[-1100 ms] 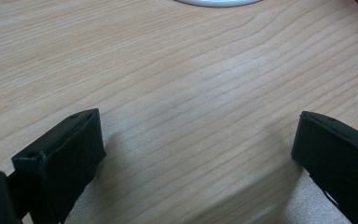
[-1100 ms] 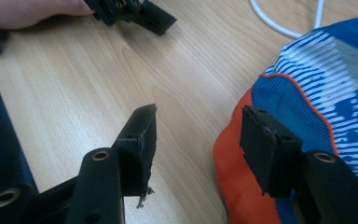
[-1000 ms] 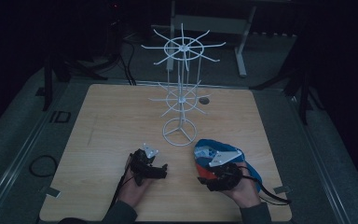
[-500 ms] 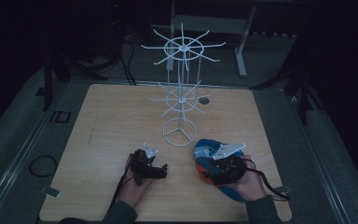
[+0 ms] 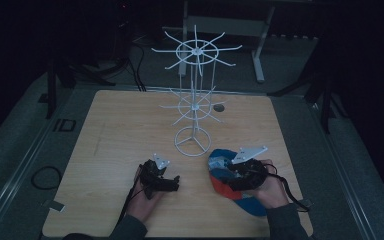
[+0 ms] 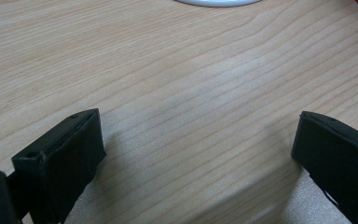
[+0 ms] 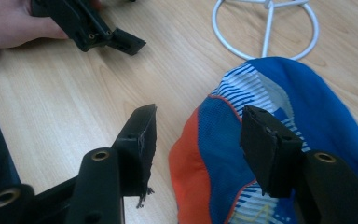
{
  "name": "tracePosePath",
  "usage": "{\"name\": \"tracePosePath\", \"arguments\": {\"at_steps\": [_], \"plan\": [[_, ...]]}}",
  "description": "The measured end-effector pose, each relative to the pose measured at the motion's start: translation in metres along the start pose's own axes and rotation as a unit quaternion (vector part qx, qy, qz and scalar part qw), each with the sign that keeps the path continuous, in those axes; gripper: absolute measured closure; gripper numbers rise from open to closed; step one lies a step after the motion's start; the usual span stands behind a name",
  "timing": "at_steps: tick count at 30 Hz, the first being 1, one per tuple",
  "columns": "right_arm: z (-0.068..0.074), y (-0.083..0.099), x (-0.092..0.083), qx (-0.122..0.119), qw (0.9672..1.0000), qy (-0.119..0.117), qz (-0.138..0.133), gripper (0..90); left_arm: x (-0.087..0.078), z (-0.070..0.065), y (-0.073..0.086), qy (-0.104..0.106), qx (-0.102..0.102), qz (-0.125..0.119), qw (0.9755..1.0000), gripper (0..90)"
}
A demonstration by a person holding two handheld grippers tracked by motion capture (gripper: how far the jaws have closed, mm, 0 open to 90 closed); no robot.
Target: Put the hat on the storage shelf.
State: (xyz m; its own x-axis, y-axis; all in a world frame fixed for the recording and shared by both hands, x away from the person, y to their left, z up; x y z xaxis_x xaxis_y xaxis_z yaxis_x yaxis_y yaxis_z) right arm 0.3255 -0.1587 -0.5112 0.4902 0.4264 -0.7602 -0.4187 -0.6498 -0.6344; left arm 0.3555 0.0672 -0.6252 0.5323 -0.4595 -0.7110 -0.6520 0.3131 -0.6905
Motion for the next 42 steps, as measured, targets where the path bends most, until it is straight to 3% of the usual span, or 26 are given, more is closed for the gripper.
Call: {"name": "tracePosePath", "arguments": {"at_steps": [24,42], "plan": [[-0.033,-0.011,-0.003,0.010,0.9995,0.031,-0.003,44.8,0.000,0.000,0.000,0.000,0.000,0.000,1.0000,2.6],[-0.060,-0.012,0.013,0.019,0.9989,0.042,0.012,44.1,0.000,0.000,0.000,0.000,0.000,-0.002,1.0000,2.6]]}}
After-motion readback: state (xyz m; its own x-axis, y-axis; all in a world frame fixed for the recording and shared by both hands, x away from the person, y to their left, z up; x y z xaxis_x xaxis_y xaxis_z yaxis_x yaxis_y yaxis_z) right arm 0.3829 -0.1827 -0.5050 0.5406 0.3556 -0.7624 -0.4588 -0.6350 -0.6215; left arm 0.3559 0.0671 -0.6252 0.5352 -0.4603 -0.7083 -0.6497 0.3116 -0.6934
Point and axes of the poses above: each handheld gripper's, and its own axes: x roughly forward along the jaws, y roughly out of its underside, z roughly to its left, the point moved 8 cm from there along x, roughly forward along the jaws, and after that the axes turned 10 degrees about y, right-handed, at the moved point
